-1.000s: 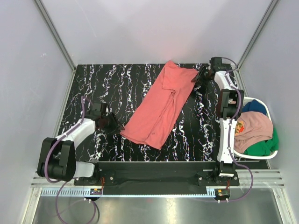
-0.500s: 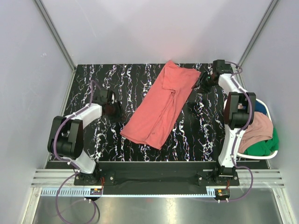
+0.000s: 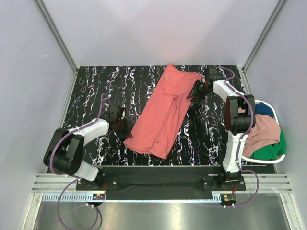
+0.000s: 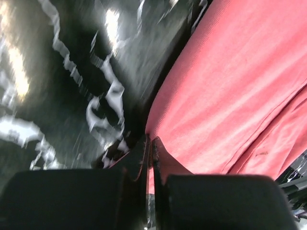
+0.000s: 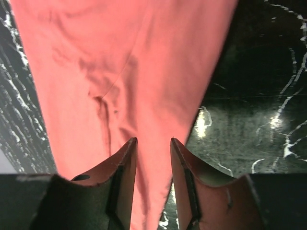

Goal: Fold and stack the t-shirts
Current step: Fold the tshirt

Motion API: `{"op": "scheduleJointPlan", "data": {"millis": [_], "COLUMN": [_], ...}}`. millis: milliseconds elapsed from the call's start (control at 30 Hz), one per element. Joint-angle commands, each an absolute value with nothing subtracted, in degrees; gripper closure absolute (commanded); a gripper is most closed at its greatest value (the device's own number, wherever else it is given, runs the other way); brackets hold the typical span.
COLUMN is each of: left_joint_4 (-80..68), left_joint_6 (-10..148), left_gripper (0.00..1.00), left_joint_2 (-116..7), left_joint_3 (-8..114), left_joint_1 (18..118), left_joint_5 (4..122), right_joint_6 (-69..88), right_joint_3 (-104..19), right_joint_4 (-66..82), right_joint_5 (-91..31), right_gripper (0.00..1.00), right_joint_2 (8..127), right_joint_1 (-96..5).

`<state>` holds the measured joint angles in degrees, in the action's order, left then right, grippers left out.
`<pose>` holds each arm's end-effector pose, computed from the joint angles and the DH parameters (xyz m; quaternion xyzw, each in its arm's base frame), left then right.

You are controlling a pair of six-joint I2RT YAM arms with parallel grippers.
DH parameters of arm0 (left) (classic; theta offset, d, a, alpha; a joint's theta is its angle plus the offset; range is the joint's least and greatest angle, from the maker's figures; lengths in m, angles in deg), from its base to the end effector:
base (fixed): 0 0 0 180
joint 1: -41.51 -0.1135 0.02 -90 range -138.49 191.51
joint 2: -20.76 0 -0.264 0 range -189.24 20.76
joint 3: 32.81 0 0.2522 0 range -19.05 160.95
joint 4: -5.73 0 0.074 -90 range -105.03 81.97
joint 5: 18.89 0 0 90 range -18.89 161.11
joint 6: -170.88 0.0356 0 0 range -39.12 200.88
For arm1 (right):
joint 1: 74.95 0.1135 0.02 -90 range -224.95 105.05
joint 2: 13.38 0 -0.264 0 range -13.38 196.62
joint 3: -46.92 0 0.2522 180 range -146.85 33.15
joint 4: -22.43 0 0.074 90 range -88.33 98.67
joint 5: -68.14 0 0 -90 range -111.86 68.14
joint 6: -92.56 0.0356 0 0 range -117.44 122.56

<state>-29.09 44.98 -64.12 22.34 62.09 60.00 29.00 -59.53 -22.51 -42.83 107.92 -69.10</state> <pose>0.2431 -0.0986 0.1530 -0.1083 0.9650 -0.1869 0.1485 0.4512 0.0590 0.1818 0.1230 0.9425 0.2400 0.1973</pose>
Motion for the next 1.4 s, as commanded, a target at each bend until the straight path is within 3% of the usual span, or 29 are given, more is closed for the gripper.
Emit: {"op": "scheduleJointPlan", "data": {"millis": [0, 133, 267, 433, 667, 1367], "left_joint_4": [-30.2, -34.2, -36.4, -34.1, -33.9, -32.2], "left_joint_6": [42.7, 44.6, 49.3, 52.5, 54.6, 54.0], "left_gripper": [0.89, 0.54, 0.54, 0.63, 0.62, 0.58], "left_joint_2": [-58.6, -55.2, -54.0, -55.8, -63.3, -71.3], "left_joint_3": [21.4, 26.3, 33.1, 36.3, 36.4, 34.8], "left_joint_1": [63.1, 64.1, 67.5, 76.8, 85.9, 90.7], "left_joint_5": [63.3, 65.3, 64.2, 58.6, 58.5, 62.9], "right_joint_6": [26.7, 26.1, 26.6, 28.0, 28.8, 32.2], "right_joint_3": [-58.3, -57.5, -56.8, -57.8, -60.9, -62.4], "right_joint_4": [-21.1, -21.0, -20.9, -20.6, -18.5, -13.1], "right_joint_5": [-40.8, -40.8, -40.8, -43.1, -44.8, -48.5], "right_gripper": [0.6, 0.64, 0.66, 0.67, 0.67, 0.68], "right_joint_2": [108.3, 108.4, 106.4, 104.9, 107.4, 115.0], "right_joint_1": [-69.3, -69.4, -69.3, -69.3, -69.2, -69.0]}}
